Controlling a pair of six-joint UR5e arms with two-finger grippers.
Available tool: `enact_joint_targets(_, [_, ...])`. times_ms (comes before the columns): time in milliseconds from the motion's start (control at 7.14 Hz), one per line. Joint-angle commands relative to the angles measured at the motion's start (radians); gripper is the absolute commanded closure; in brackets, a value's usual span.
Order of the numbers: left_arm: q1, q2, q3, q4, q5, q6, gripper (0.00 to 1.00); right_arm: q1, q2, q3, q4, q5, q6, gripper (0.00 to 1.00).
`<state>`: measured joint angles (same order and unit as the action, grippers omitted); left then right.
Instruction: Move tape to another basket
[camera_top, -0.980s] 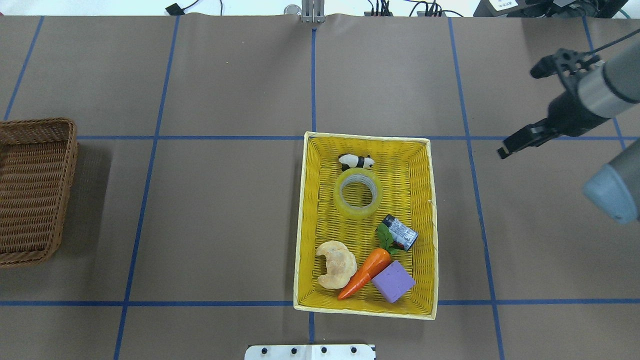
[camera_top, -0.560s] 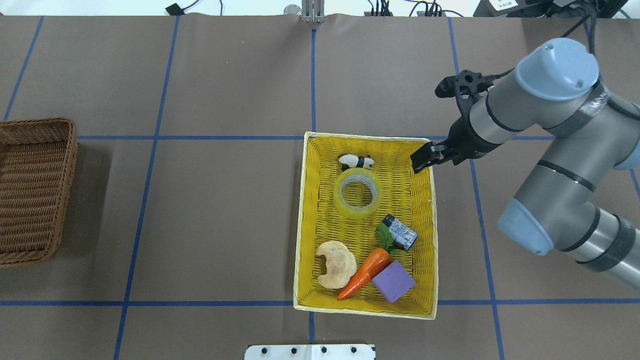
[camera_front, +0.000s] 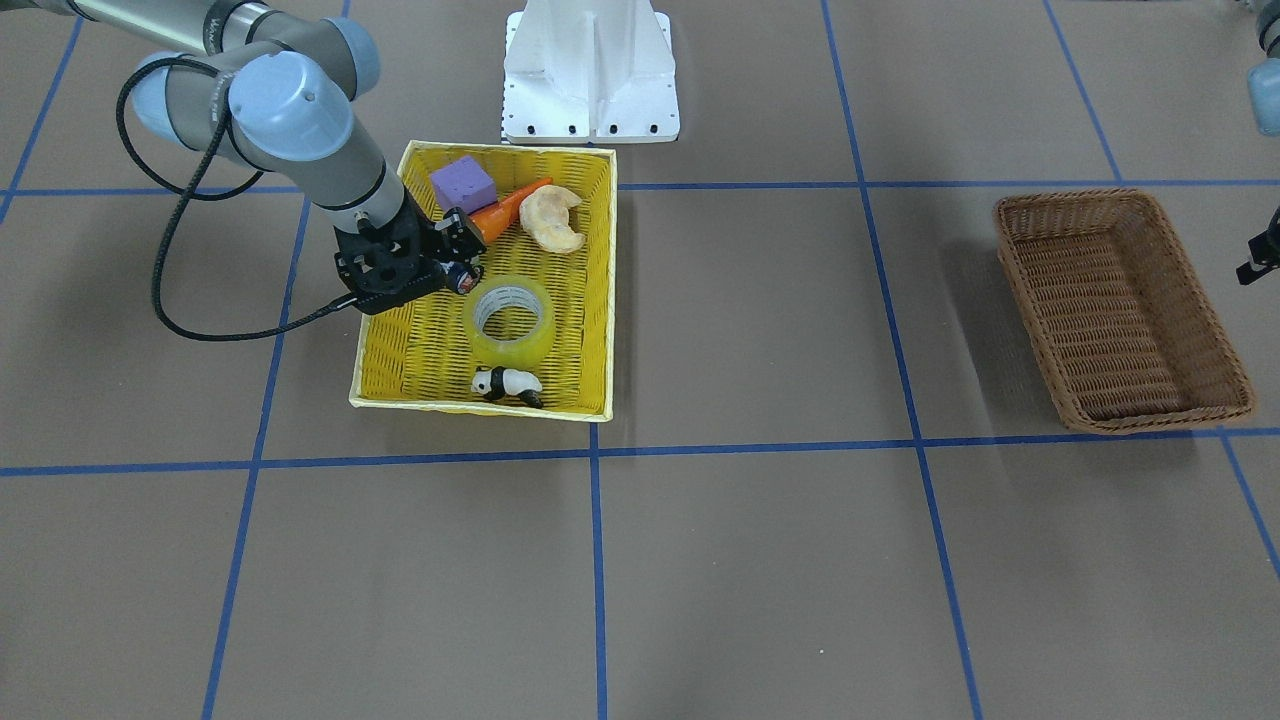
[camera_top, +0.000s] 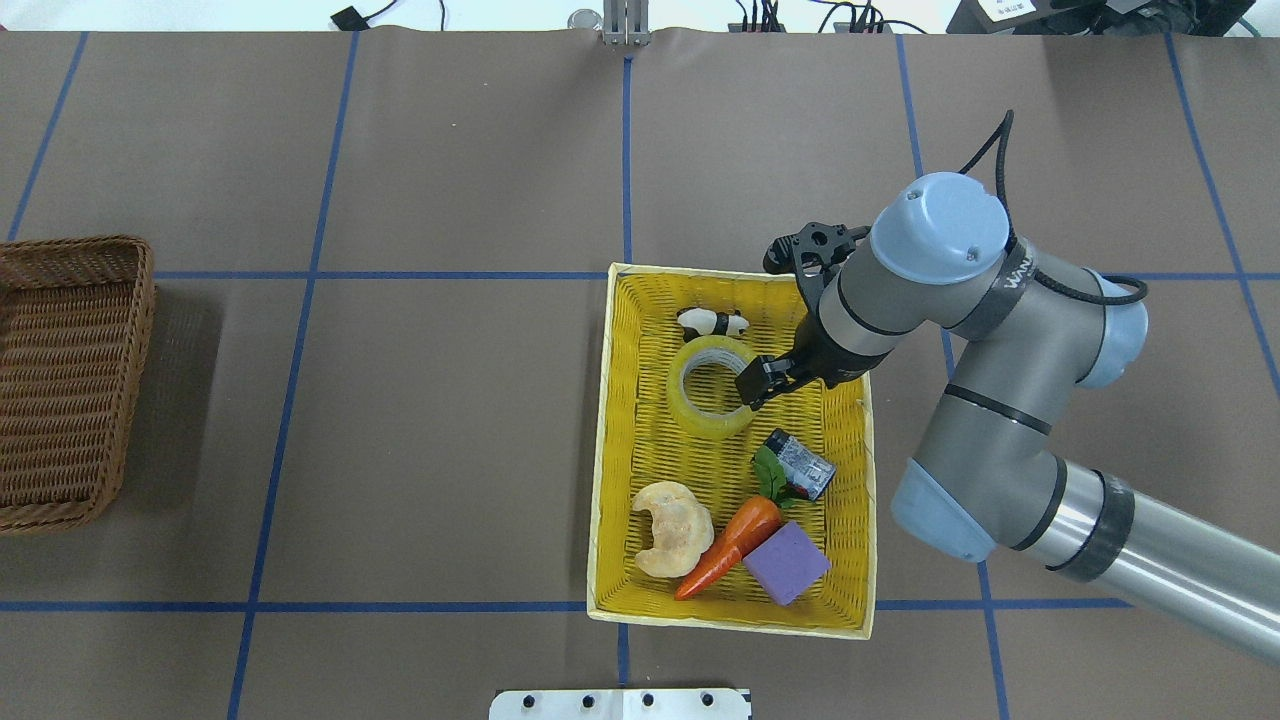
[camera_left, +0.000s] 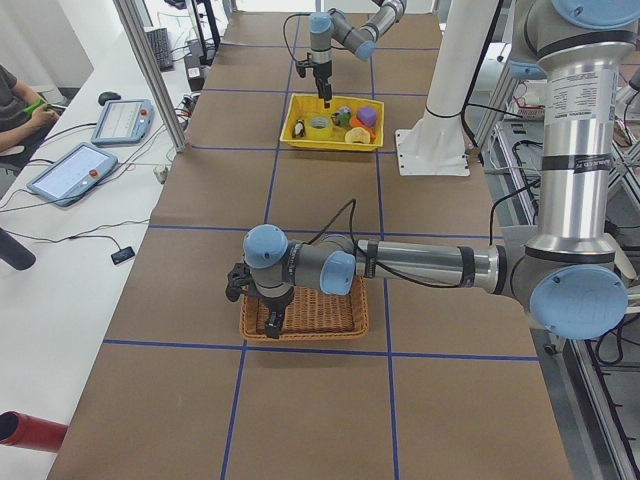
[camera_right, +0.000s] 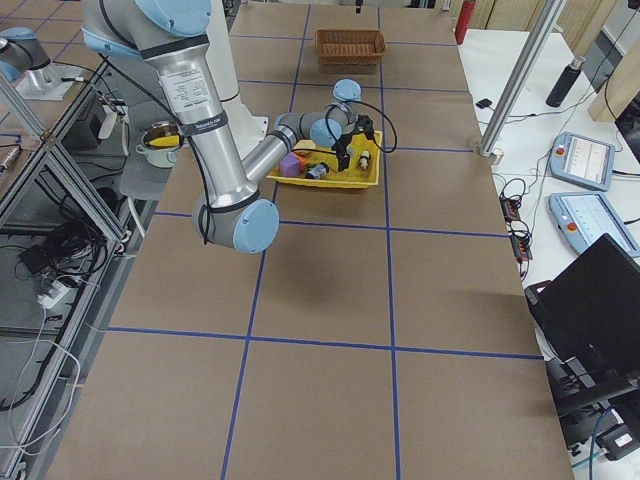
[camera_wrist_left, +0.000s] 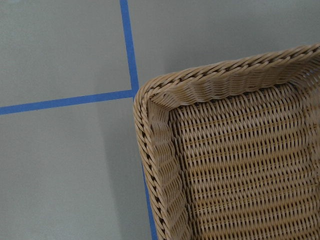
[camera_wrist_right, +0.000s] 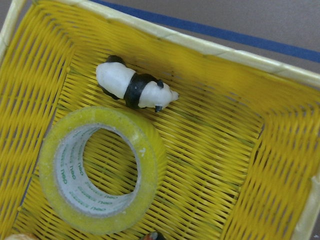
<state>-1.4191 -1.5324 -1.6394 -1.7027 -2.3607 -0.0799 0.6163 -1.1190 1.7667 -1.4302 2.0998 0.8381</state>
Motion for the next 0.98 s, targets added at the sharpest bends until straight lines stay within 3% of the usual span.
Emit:
enact_joint_targets(0, [0.003,0.002,0.0,0.0,-0.002,0.0,0.02,-0.016,0.062,-0.085,0.004,-0.003,0.024,0.03])
enact_joint_targets(840, [0.003,0.014,-0.01,-0.034,-0.006,-0.003,0.02,0.003,0.119,-0.191,0.007,-0.001,0.11,0.17])
